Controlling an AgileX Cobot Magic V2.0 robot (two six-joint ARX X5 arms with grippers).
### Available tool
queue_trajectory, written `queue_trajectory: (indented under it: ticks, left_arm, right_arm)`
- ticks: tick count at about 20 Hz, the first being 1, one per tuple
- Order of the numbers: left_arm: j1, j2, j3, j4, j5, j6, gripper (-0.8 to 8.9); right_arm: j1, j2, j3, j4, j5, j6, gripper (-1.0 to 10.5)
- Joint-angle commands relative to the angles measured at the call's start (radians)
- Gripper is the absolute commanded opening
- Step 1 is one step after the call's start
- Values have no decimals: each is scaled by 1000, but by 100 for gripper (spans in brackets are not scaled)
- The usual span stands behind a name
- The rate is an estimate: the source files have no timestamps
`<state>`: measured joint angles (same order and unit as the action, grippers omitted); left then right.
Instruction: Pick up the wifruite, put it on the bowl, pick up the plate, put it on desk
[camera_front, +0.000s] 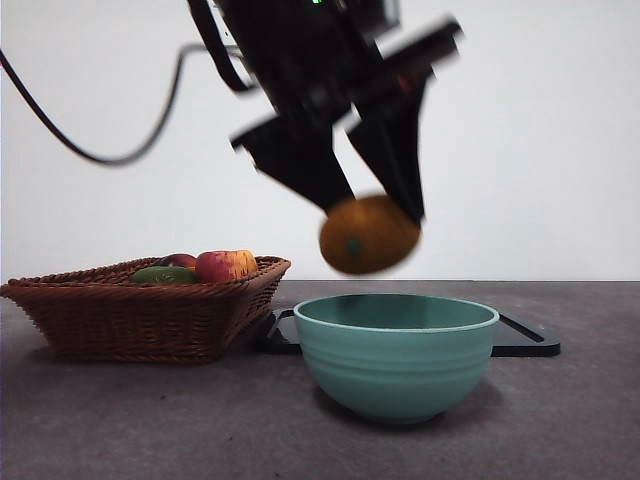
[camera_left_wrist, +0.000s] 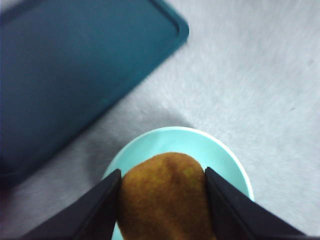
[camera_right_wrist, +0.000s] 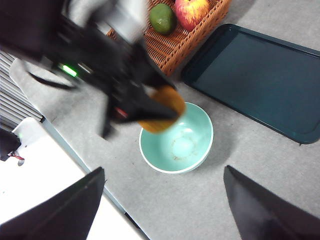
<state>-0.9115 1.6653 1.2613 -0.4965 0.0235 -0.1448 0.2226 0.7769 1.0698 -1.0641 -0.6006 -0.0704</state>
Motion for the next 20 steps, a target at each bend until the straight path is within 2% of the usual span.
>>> queue_trajectory:
  ticks: [1,11,15,20]
  left_arm:
    - [-21,66,21,29,-3,-6,182]
    - [-45,199,21,63,-3,-6,196]
    - [-54,198,21,64,-3,-6,342]
    - [-54,183,28,21,-3,-7,344]
  right_arm:
    - [4,6,18,4,-2,11,381]
    - [5,6,18,3,-2,11,381]
    - [5,6,18,3,-2,11,381]
    - [5,6,18,3,-2,11,381]
